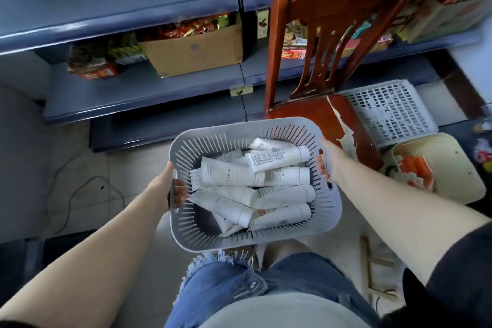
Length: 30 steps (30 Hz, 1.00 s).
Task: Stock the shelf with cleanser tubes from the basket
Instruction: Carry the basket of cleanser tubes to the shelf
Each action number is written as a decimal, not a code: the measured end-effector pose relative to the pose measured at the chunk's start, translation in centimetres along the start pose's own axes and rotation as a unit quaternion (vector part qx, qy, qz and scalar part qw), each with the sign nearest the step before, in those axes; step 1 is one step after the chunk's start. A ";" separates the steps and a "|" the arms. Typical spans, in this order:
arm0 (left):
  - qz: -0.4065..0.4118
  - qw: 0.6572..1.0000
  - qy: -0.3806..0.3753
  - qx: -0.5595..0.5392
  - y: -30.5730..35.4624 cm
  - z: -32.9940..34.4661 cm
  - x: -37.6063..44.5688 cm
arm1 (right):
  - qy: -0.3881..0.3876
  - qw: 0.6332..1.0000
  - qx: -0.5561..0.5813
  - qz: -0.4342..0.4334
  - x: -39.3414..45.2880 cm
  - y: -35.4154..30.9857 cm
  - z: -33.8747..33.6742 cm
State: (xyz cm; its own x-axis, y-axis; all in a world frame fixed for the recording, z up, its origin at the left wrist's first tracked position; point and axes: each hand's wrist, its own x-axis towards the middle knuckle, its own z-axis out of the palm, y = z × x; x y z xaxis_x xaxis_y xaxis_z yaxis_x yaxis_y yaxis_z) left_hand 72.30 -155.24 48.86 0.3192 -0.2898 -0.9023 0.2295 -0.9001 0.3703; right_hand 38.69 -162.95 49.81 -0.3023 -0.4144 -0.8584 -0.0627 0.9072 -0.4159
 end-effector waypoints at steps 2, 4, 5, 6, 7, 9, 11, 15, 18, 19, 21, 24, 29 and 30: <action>0.004 1.000 -0.017 0.016 2.9 0.8 1.0 | 0.007 1.000 0.018 0.009 1.0 -1.6 0.1; 0.007 0.999 -0.034 0.036 5.6 1.7 2.0 | 0.008 0.999 0.034 0.016 1.8 -3.0 -0.1; 0.008 0.998 -0.040 0.045 6.9 2.2 2.5 | 0.012 0.999 0.045 0.017 2.3 -3.6 -0.2; 0.009 0.997 -0.046 0.055 8.1 2.8 2.9 | 0.016 0.998 0.059 0.018 2.7 -4.2 -0.3; 0.010 0.996 -0.051 0.066 9.3 3.4 3.4 | 0.021 0.997 0.072 0.019 3.2 -4.7 -0.5; 0.007 0.994 -0.064 0.084 11.6 4.9 4.3 | 0.031 0.995 0.096 0.023 4.2 -5.8 -0.9; 0.002 0.992 -0.073 0.102 13.8 6.7 5.0 | 0.041 0.992 0.114 0.029 5.4 -6.8 -1.7; -0.004 0.986 -0.083 0.141 17.1 11.4 6.0 | 0.054 0.984 0.163 0.050 9.0 -8.0 -4.1; 0.004 0.982 -0.081 0.172 18.9 15.4 6.5 | 0.057 0.972 0.220 0.059 11.4 -8.2 -6.4; 0.005 0.980 -0.082 0.181 19.3 16.8 6.6 | 0.066 0.968 0.234 0.061 12.0 -8.1 -7.2; 0.003 0.974 -0.097 0.203 20.3 19.8 6.9 | 0.085 0.961 0.252 0.073 13.3 -7.9 -9.0; -0.003 0.969 -0.112 0.218 20.8 22.2 7.3 | 0.107 0.955 0.268 0.072 14.1 -7.6 -10.5; -0.002 0.945 -0.163 0.285 22.1 28.6 7.8 | 0.153 0.918 0.353 0.100 15.4 -5.7 -13.9; 0.002 0.937 -0.171 0.304 22.4 29.9 8.0 | 0.161 0.909 0.371 0.105 15.4 -5.2 -14.3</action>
State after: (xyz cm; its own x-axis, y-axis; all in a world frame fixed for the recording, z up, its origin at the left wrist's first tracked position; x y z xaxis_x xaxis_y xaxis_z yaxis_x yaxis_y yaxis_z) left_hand 52.55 -187.46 43.39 -0.0183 -0.2875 -0.9576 -0.3716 -0.8872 0.2735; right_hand 20.72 -173.03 43.08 -0.5039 -0.0860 -0.8595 0.6507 0.6167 -0.4431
